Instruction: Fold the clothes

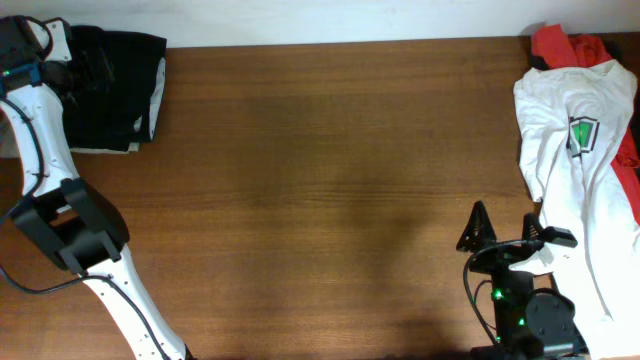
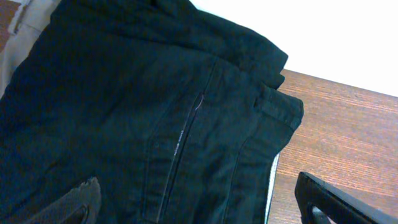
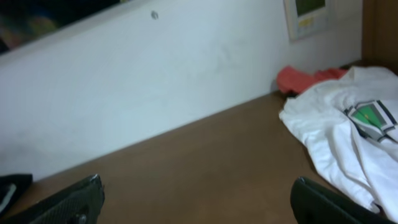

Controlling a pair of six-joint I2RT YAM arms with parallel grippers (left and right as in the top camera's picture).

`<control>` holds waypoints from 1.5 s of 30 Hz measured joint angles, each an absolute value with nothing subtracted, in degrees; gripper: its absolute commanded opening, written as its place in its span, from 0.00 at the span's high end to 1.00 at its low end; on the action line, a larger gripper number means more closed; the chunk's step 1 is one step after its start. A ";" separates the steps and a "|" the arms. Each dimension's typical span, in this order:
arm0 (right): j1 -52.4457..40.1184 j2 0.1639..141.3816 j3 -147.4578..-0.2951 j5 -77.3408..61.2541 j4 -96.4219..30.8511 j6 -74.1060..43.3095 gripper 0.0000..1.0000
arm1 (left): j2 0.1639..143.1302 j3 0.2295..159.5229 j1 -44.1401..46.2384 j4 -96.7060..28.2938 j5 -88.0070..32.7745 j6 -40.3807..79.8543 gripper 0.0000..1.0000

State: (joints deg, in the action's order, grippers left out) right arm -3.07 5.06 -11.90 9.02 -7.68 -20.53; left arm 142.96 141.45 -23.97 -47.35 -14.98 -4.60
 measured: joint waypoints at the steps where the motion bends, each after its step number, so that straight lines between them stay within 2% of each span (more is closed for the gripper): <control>1: -3.07 3.66 -10.07 9.02 -5.10 -20.56 0.01 | 142.96 141.45 -23.97 -47.35 -14.96 -4.47 0.01; 6: -3.09 0.84 -3.68 8.95 1.58 -20.56 0.01 | 142.96 141.45 -23.97 -47.35 -14.98 -4.47 0.01; 12: -3.09 0.86 -0.62 8.62 -3.42 -20.58 0.01 | 142.96 141.45 -23.97 -47.33 -14.98 -4.45 0.01; 45: -3.07 0.84 -0.62 8.49 -3.40 -20.56 0.01 | 142.96 141.45 -23.97 -47.33 -14.98 -4.45 0.01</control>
